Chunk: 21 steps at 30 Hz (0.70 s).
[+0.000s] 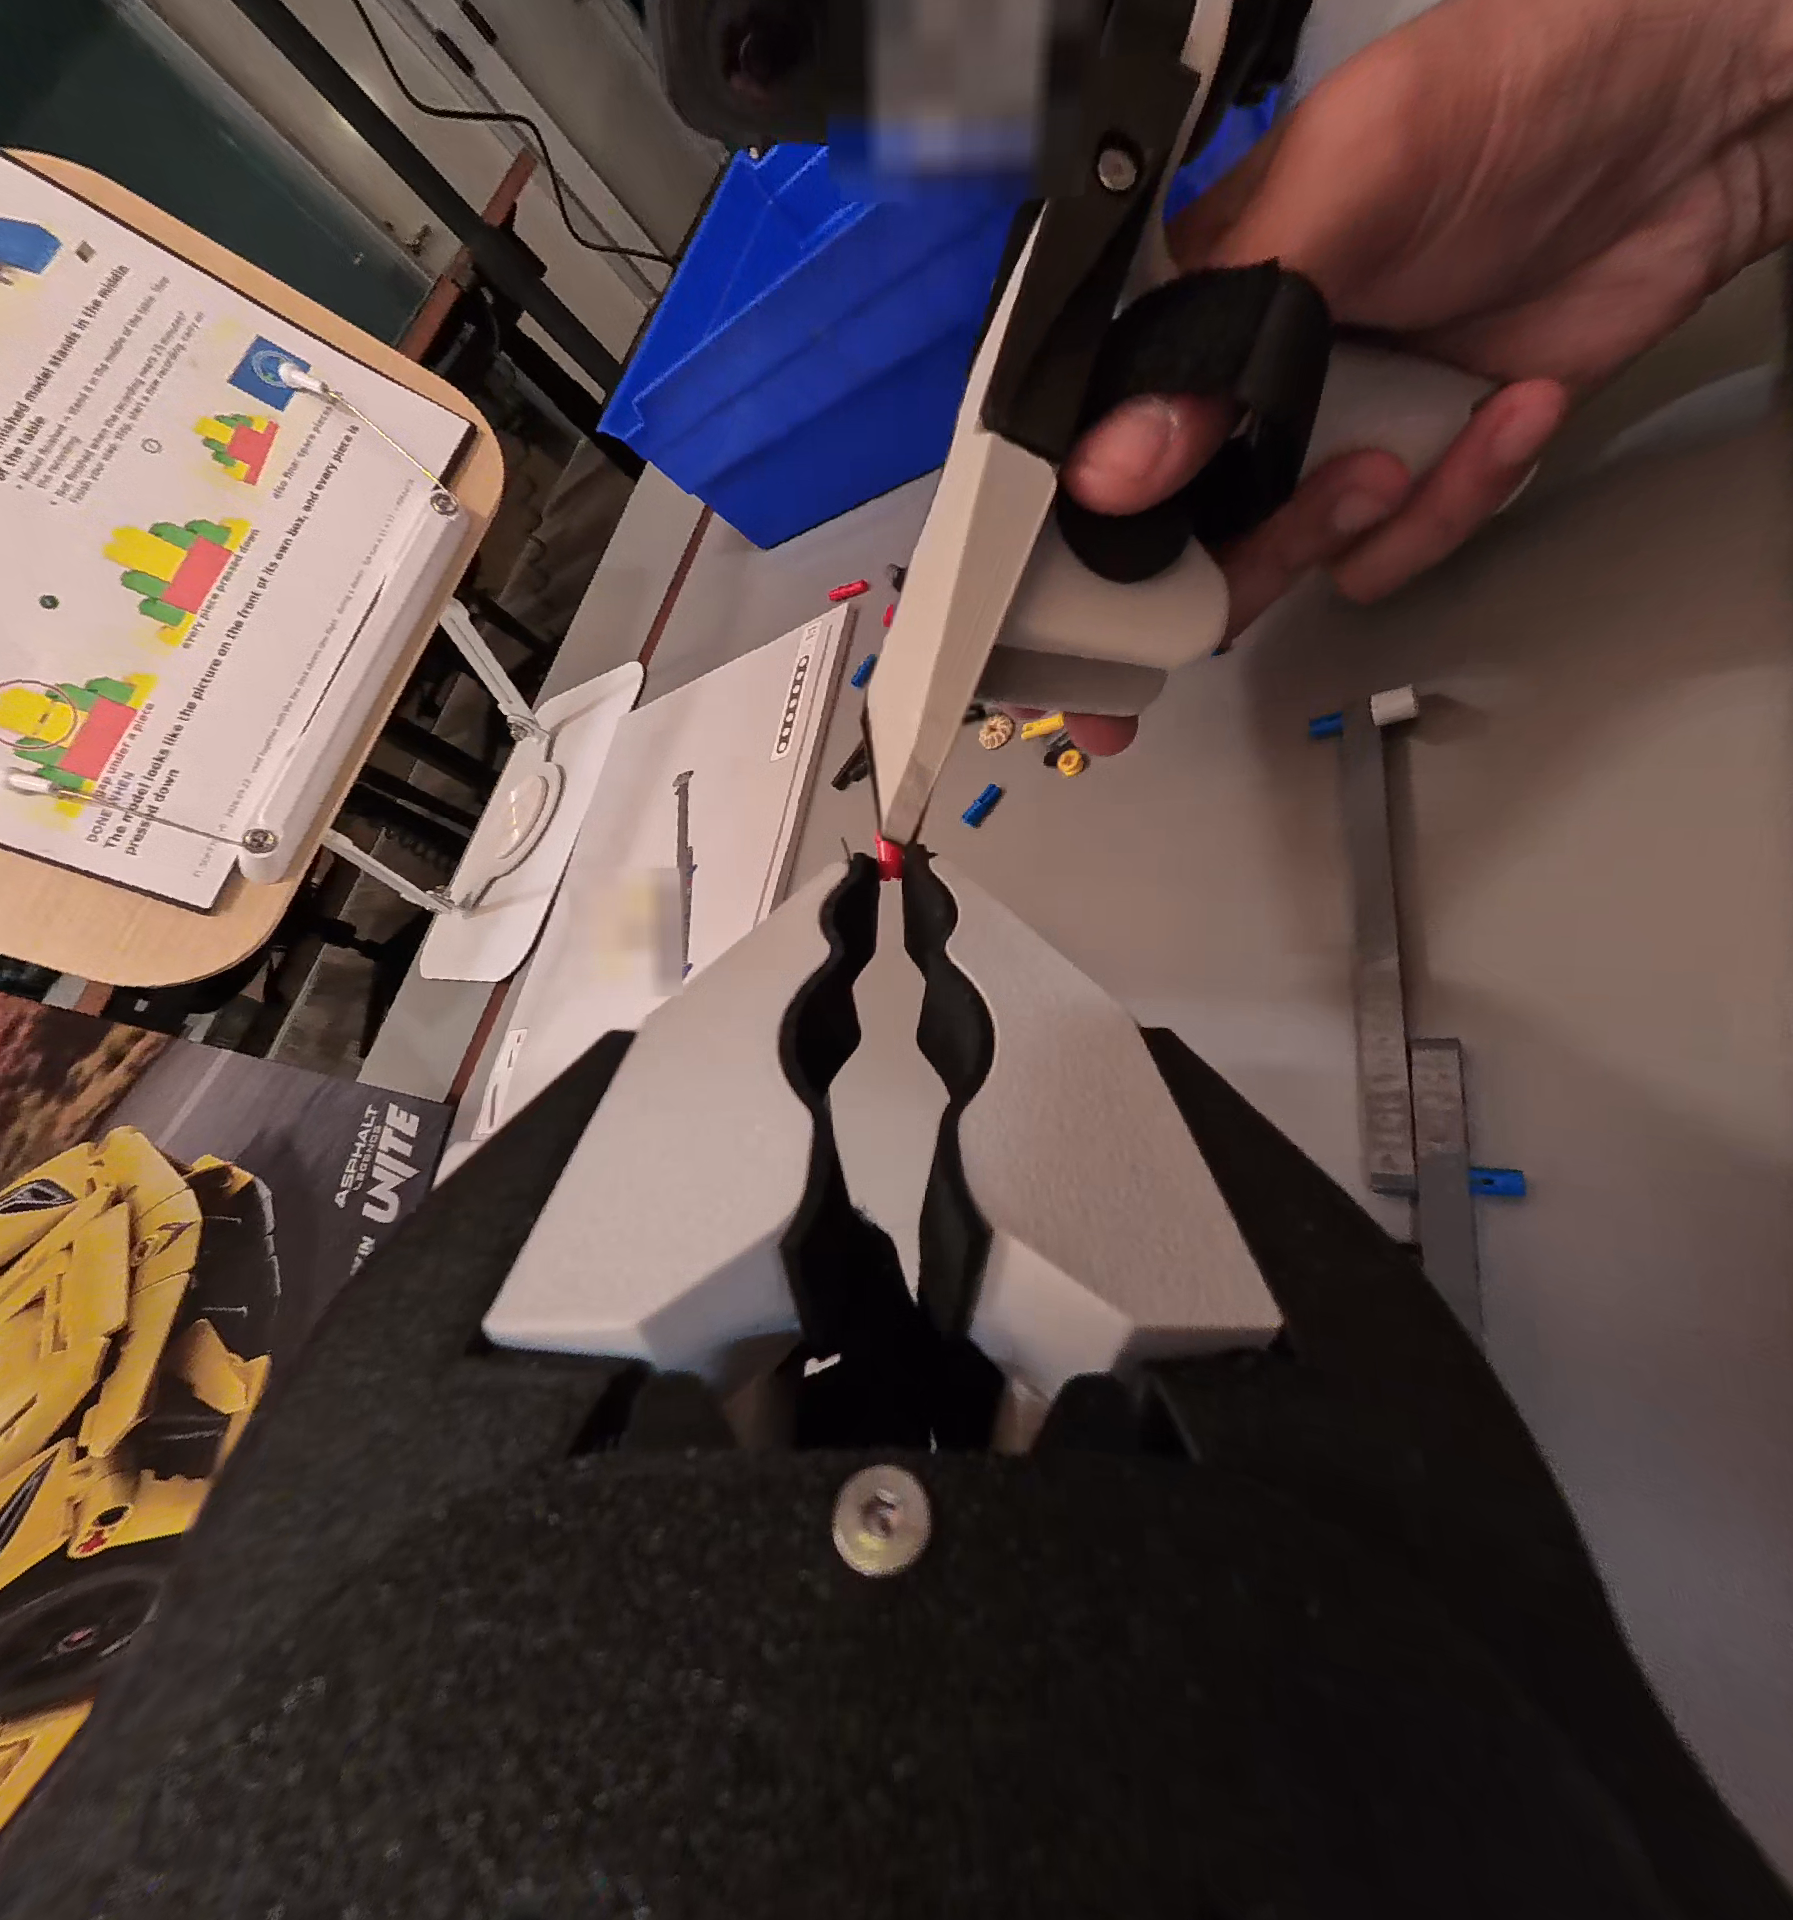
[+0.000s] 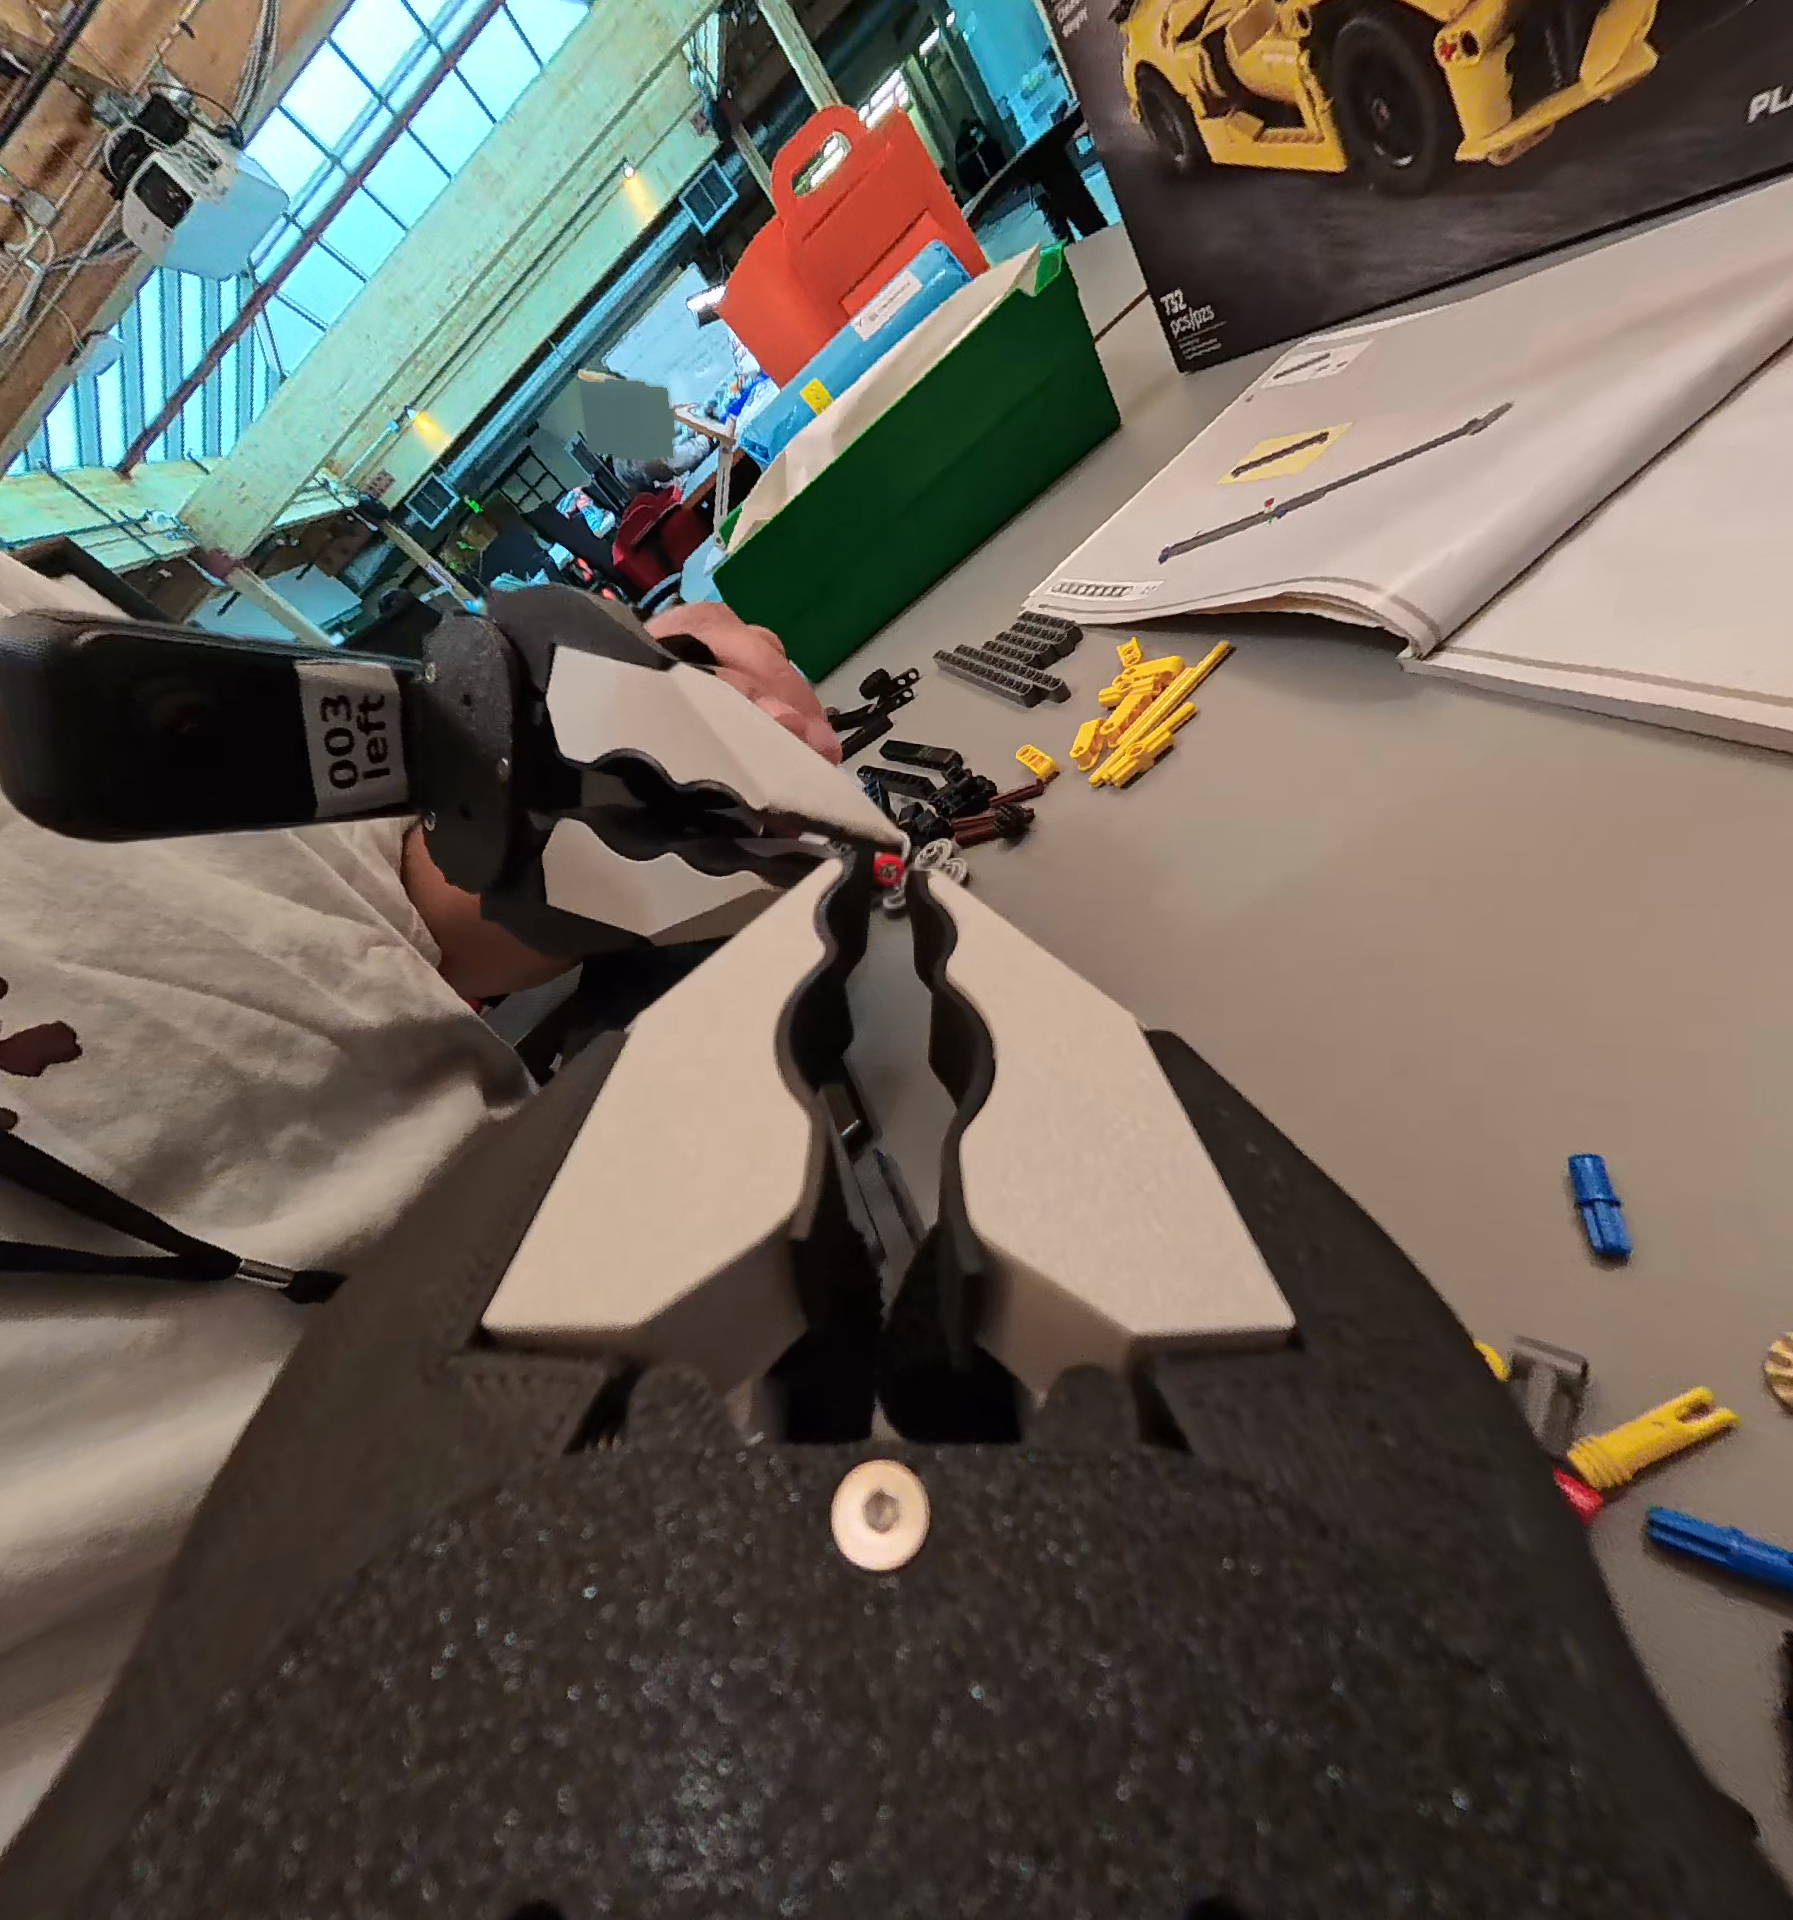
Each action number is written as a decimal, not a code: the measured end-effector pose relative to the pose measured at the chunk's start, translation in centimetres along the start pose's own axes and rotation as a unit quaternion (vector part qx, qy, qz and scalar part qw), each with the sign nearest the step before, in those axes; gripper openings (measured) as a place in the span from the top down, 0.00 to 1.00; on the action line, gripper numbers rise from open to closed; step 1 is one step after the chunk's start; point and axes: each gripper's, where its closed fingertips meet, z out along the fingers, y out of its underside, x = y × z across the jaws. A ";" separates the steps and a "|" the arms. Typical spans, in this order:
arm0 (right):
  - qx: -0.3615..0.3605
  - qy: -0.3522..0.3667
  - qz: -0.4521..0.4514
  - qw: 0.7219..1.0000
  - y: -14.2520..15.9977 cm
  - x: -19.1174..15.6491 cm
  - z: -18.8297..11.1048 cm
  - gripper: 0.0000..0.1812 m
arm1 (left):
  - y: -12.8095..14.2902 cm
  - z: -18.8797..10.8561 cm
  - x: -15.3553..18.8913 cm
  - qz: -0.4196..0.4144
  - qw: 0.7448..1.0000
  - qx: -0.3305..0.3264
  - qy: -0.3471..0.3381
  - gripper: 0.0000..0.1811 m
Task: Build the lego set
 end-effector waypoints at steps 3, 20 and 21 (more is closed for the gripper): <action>-0.001 -0.001 0.000 1.000 0.1 0.0 0.1 0.97 | 0.0 0.0 0.1 0.002 1.000 0.000 0.000 0.99; -0.016 -0.008 -0.001 1.000 0.6 -0.2 0.3 0.97 | 0.0 -0.2 0.6 0.024 1.000 -0.006 0.003 0.98; -0.016 -0.008 -0.003 1.000 0.6 -0.3 0.3 0.97 | 0.0 -0.2 0.6 0.021 1.000 -0.006 0.004 0.98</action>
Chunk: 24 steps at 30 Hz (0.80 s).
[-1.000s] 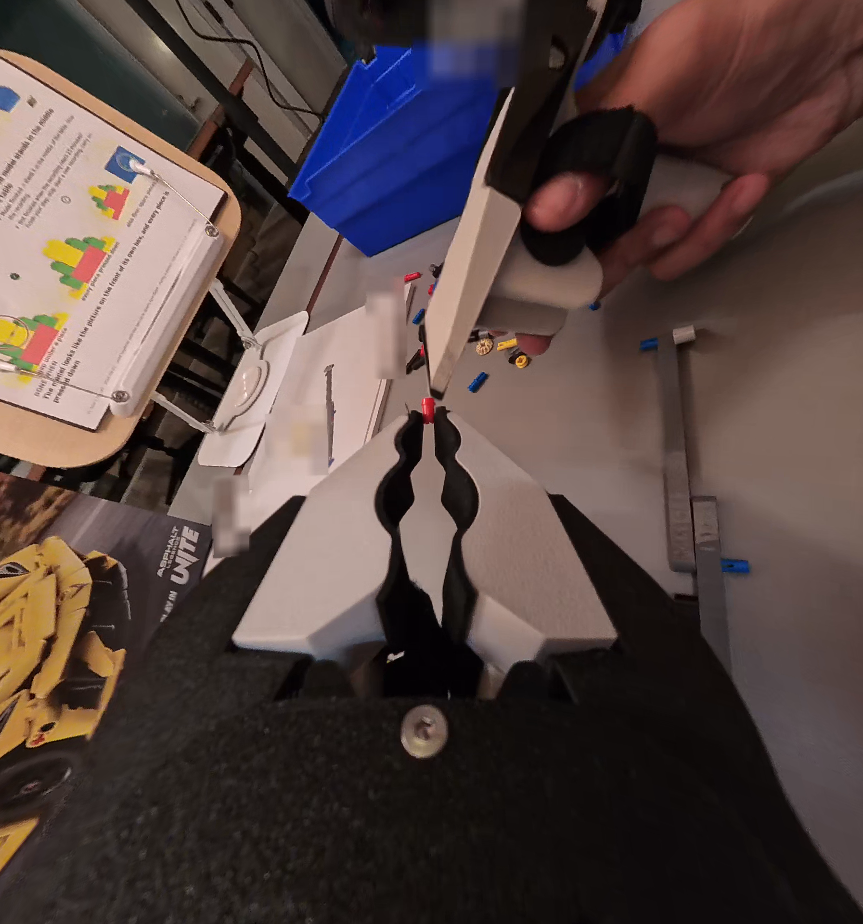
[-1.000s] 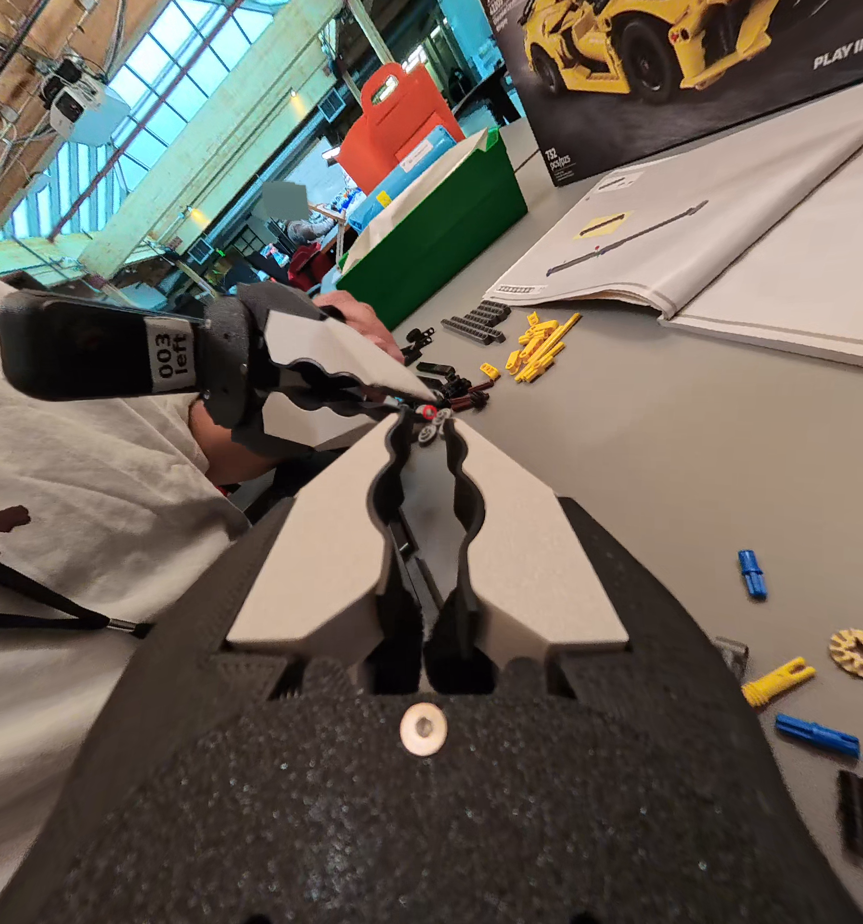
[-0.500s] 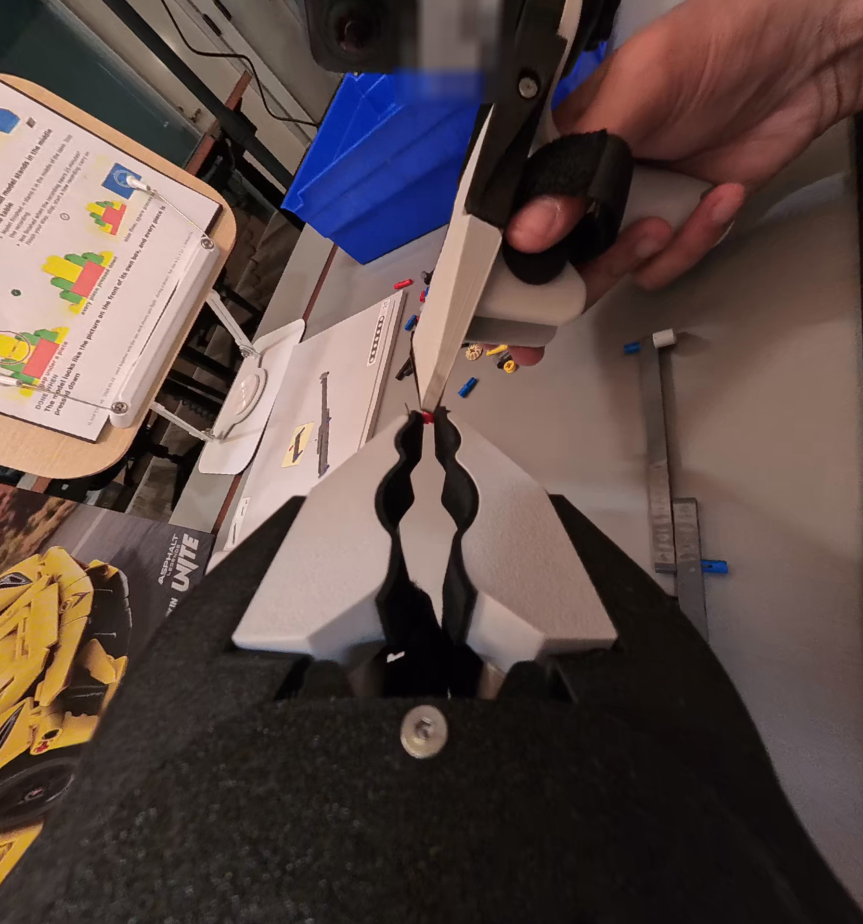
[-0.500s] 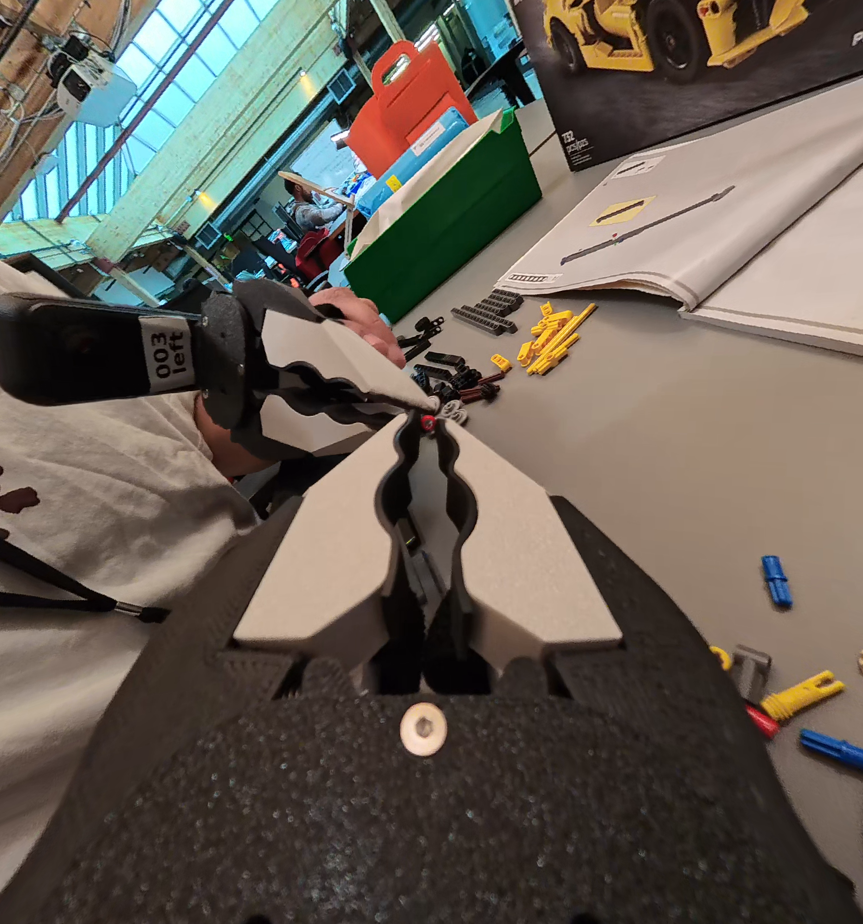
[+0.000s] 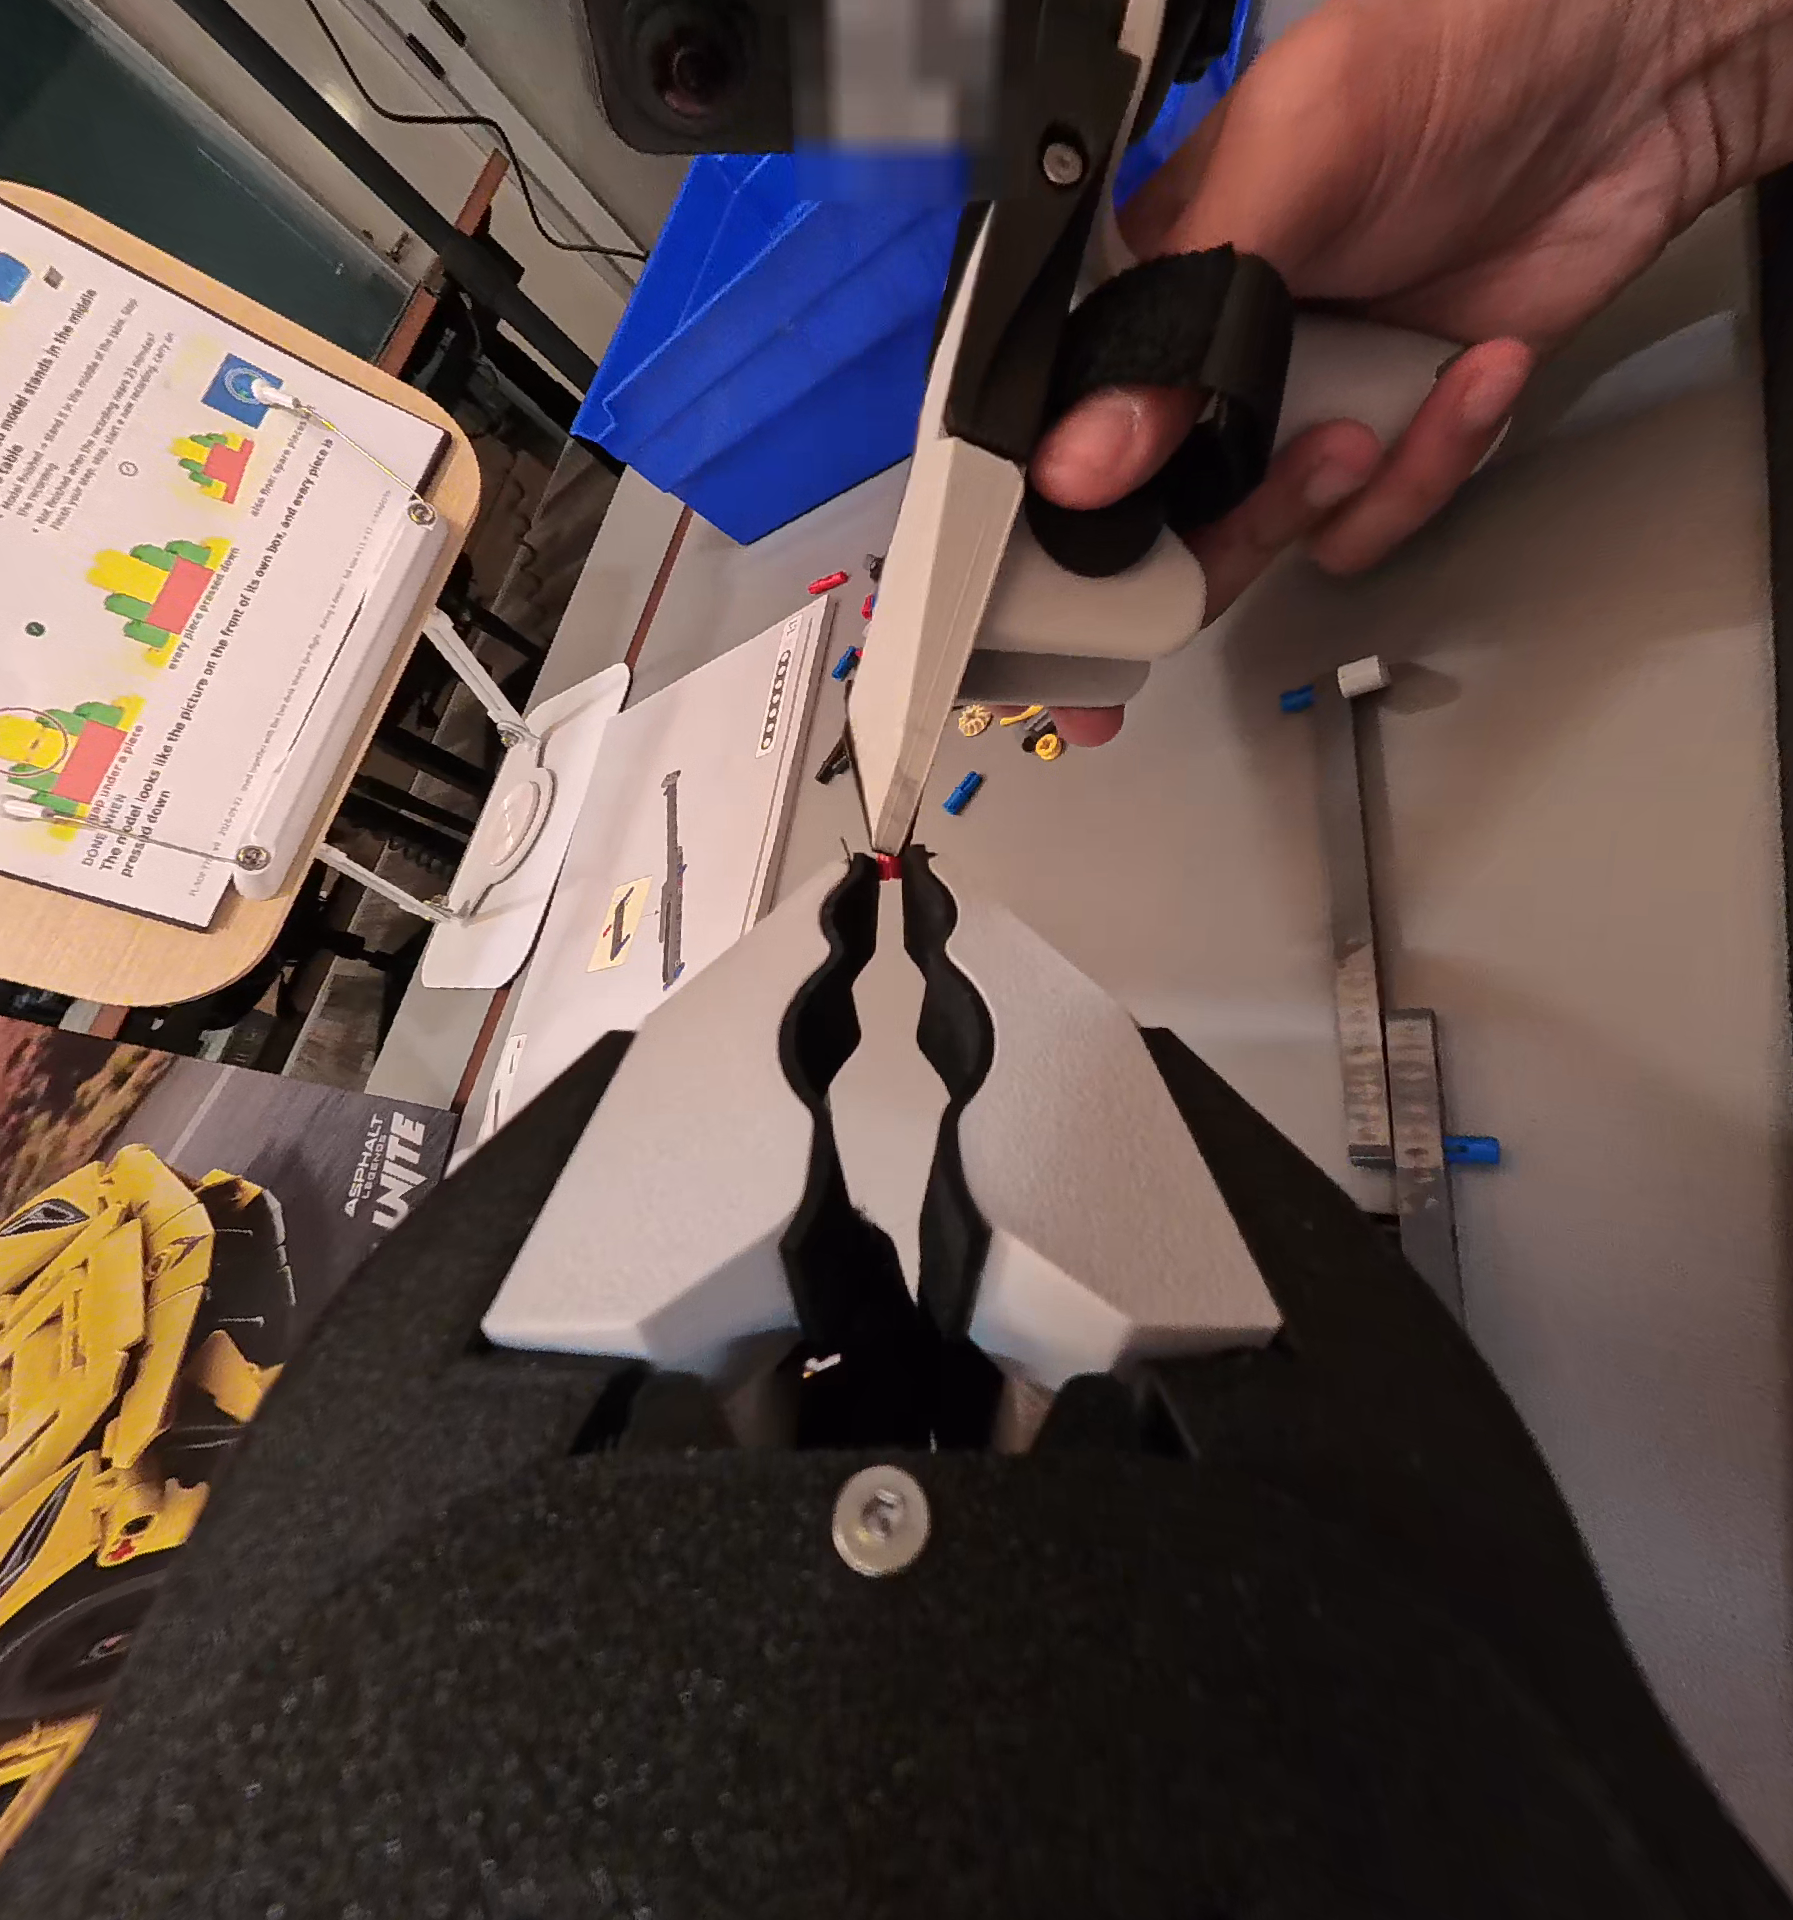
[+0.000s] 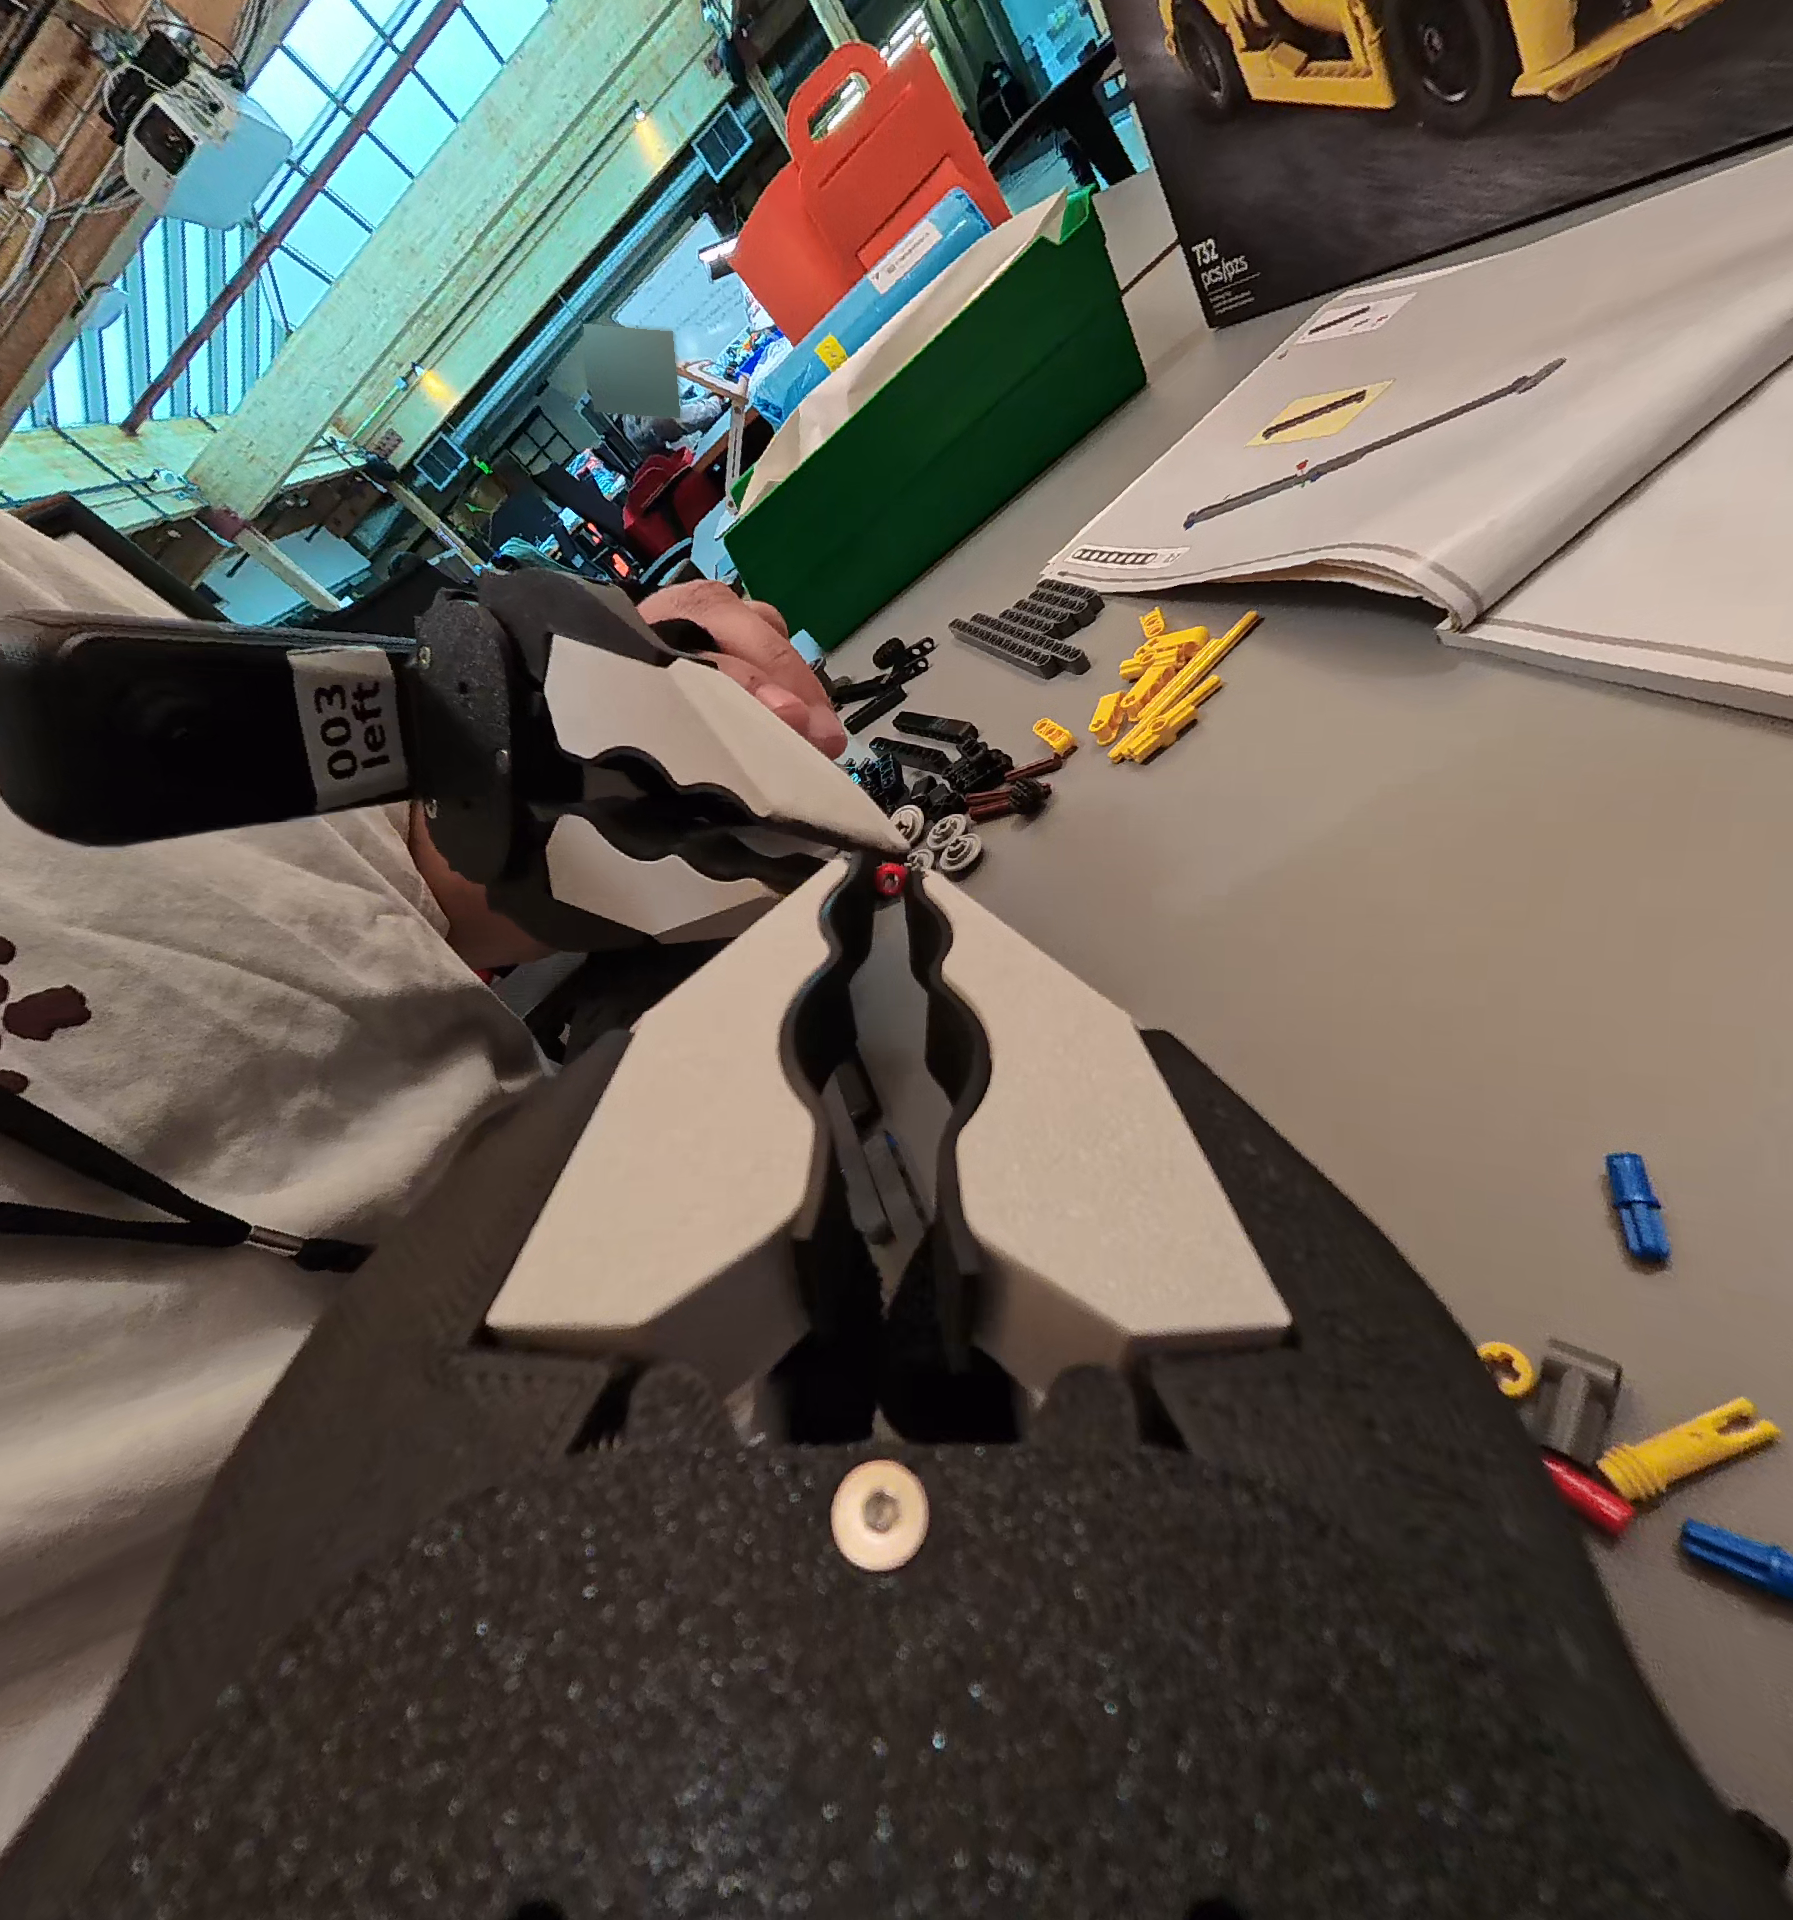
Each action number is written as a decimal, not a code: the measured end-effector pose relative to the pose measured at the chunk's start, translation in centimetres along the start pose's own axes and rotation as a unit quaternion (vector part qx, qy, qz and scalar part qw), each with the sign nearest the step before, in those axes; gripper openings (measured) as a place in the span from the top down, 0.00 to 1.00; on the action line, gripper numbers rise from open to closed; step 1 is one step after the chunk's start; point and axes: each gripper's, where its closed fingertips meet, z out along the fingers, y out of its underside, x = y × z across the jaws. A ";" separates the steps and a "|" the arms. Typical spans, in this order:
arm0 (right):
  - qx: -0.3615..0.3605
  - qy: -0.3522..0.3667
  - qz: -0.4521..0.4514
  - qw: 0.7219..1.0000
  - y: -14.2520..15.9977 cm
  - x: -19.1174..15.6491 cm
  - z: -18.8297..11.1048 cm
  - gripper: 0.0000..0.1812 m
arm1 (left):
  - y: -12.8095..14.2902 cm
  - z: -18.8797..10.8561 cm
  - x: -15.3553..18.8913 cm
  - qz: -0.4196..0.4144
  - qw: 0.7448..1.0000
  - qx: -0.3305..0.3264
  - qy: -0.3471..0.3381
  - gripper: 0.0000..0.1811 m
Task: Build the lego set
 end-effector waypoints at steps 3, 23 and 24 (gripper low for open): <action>-0.003 -0.001 0.003 1.000 0.1 0.0 0.0 0.97 | 0.0 0.0 0.1 0.005 1.000 0.000 0.002 0.98; -0.106 0.002 -0.068 0.992 3.8 -0.8 1.7 0.98 | 7.5 -6.6 9.8 -0.177 0.917 -0.186 0.304 0.84; -0.123 -0.004 -0.070 0.990 4.4 -1.0 1.9 0.98 | 7.4 -6.6 9.9 -0.169 0.919 -0.187 0.303 0.84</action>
